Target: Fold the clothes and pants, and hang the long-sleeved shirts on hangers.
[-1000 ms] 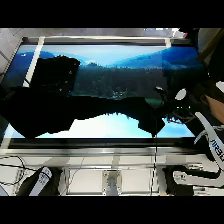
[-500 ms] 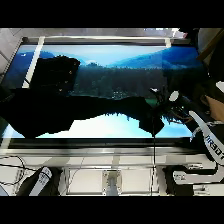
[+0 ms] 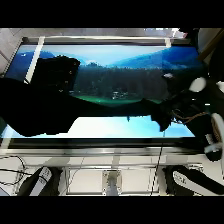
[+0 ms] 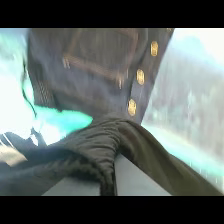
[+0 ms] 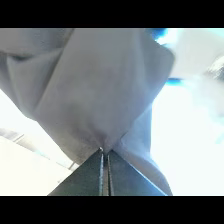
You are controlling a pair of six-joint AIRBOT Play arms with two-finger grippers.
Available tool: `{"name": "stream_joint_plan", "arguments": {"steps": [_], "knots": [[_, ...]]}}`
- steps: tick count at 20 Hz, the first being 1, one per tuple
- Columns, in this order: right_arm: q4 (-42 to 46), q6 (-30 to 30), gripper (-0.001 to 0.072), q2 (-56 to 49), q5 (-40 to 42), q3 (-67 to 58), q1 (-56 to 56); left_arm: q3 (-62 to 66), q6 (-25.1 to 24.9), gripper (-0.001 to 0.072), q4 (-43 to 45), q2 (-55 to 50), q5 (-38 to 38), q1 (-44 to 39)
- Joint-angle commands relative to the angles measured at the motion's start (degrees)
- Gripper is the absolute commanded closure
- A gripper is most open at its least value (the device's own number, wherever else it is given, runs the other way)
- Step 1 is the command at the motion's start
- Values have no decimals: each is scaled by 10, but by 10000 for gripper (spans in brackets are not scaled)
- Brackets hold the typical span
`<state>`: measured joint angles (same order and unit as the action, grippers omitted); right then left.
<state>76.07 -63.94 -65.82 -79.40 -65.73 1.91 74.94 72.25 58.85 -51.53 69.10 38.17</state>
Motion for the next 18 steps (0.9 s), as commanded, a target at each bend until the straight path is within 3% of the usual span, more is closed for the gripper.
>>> {"name": "stream_joint_plan", "arguments": {"steps": [1, 7, 10, 13, 15, 18], "knots": [[22, 0, 705, 96, -81, -71, 41, 73, 11, 688, -1, 12, 11, 21], [21, -1, 707, 153, -112, -106, 83, 98, 36, 688, -4, 52, 46, 41], [27, 2, 707, 115, -112, -104, 85, 89, 38, 689, 32, 32, 57, 34], [20, 5, 707, 35, -97, -104, 111, 89, 85, 689, 99, -37, 44, 35], [-7, 0, 707, -23, -65, -105, 120, 90, 84, 689, 64, -94, 11, 24], [-58, -21, 707, -109, 10, -105, 120, 90, 110, 690, 46, -165, -123, -12]]}}
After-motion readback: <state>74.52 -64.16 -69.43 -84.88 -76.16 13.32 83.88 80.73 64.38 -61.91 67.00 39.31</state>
